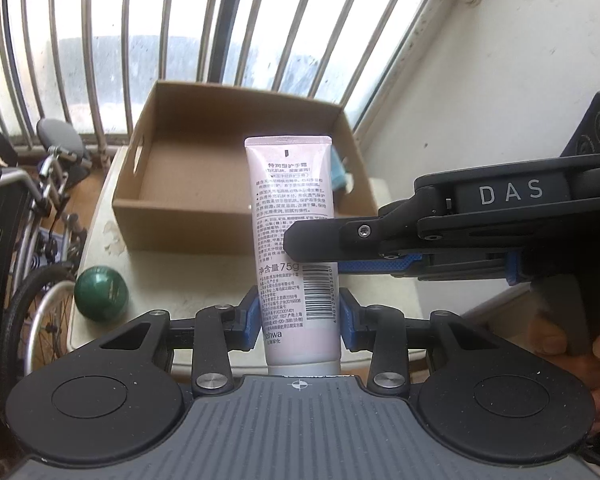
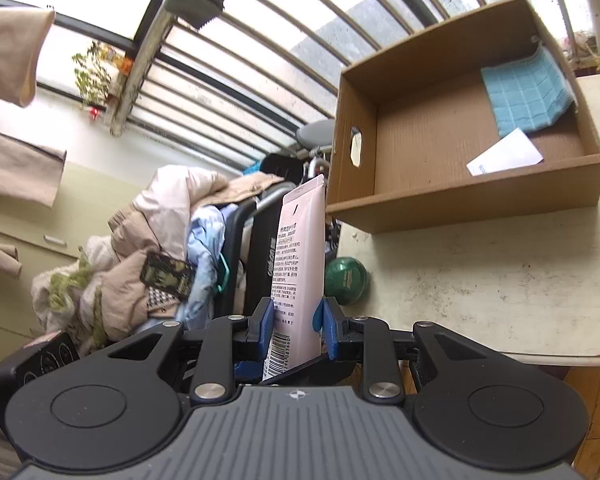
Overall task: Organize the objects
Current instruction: 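Lift the cream tube with the right gripper and carry it over the cardboard box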
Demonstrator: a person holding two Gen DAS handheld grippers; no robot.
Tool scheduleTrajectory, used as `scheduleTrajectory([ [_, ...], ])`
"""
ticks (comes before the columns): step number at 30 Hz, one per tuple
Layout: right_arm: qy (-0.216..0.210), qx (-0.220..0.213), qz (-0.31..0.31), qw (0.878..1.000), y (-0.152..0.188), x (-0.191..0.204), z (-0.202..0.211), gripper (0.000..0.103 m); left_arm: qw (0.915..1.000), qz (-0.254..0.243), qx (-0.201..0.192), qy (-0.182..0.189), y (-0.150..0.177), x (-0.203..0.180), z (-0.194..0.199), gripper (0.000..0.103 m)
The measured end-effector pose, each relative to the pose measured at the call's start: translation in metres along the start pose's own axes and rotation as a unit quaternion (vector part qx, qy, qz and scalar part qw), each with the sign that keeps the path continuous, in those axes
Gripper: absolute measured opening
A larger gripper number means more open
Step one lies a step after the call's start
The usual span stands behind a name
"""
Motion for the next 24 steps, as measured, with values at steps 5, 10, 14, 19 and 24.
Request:
scheduleTrajectory([
  [5,0.006,-0.015,0.006,1.000,-0.003,0.006,0.016,0.029,0.9999,-0.004,-0.013,0.008,-0.007,-0.006,0.006,0.037],
  [10,0.007,-0.028,0.009,1.000,-0.009,0.013,0.026,0.029,0.9995,-0.010,-0.027,0.013,-0.016,-0.011,0.013,0.037],
  [14,0.007,-0.039,0.010,0.999,-0.014,0.018,0.031,0.029,0.9991,-0.015,-0.035,0.018,-0.023,-0.008,0.015,0.037],
  [19,0.008,-0.053,0.014,0.998,-0.018,0.026,0.033,0.029,0.9986,-0.019,-0.043,0.023,-0.026,-0.005,0.019,0.037],
  [24,0.007,-0.060,0.010,0.998,-0.020,0.030,0.032,0.029,0.9983,-0.022,-0.048,0.025,-0.027,-0.004,0.023,0.037],
])
Point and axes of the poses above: each gripper's, at about its wrist camera, not at the fingertips, and z roughly against the way its jaws point, x to its left, y to its underside, the point moved 6 cm from there along -z, roughly the way its jaws point, and after that the axes turned 10 degrees about x, right-handed, at the moved point
